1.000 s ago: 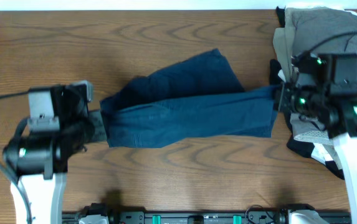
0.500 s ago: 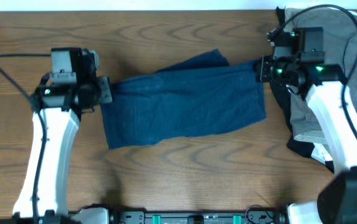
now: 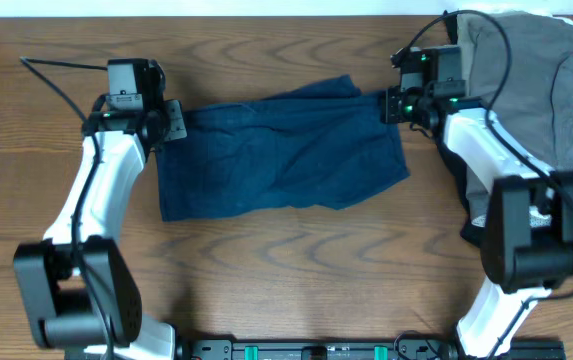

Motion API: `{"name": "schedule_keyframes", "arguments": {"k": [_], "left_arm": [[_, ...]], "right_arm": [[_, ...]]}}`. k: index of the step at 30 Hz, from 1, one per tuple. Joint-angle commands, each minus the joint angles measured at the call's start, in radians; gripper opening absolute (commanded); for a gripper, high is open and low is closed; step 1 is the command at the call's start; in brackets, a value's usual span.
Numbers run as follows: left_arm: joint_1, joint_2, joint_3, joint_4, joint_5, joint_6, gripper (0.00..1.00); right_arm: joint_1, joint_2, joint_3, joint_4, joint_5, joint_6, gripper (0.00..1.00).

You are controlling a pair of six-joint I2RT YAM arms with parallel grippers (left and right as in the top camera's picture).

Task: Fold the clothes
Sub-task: 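Lay the folded edge down with both grippers and release, then grasp the folded shorts' top corners with both grippers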

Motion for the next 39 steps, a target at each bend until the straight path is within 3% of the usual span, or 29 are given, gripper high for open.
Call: {"name": "schedule_keyframes", "arguments": {"k": [1, 2, 4, 5, 7, 11, 15, 22, 25, 29, 39], "left_arm": [[0.028, 0.045, 0.013, 0.055, -0.098, -0.009, 0.09], [0.028, 0.060, 0.013, 0.079, -0.098, -0.009, 0.24], [0.028, 0.078, 0.013, 0.116, -0.098, -0.009, 0.57], [0.028, 0.080, 0.013, 0.129, -0.098, -0.009, 0.68], [0.028, 0.079, 0.013, 0.149, -0.118, -0.009, 0.74], [0.030, 0.050, 0.013, 0.165, -0.147, 0.005, 0.82], [0.029, 0.005, 0.013, 0.126, -0.138, 0.006, 0.86], [0.018, -0.013, 0.013, -0.019, -0.062, 0.006, 0.86], [0.005, -0.008, 0.013, -0.072, -0.060, 0.006, 0.86], [-0.008, -0.008, 0.013, -0.113, -0.060, 0.006, 0.84], [-0.012, -0.008, 0.011, -0.134, -0.060, 0.006, 0.80]], "right_arm": [[0.003, 0.063, 0.015, 0.060, 0.097, -0.019, 0.03], [0.006, 0.080, 0.015, 0.085, 0.097, -0.019, 0.18], [0.011, 0.104, 0.015, 0.127, 0.097, -0.019, 0.59], [0.011, 0.107, 0.015, 0.138, 0.097, -0.019, 0.73], [0.010, 0.106, 0.017, 0.146, 0.097, -0.019, 0.80], [0.000, 0.074, 0.020, 0.138, 0.050, -0.019, 0.81], [-0.002, 0.021, 0.021, 0.105, -0.026, -0.019, 0.74], [0.044, -0.014, 0.020, 0.064, -0.063, -0.019, 0.42], [0.082, 0.000, 0.018, 0.042, -0.047, -0.015, 0.20], [0.133, 0.032, 0.018, 0.040, -0.008, -0.005, 0.04], [0.161, 0.164, 0.018, 0.198, 0.044, 0.047, 0.01]]}}
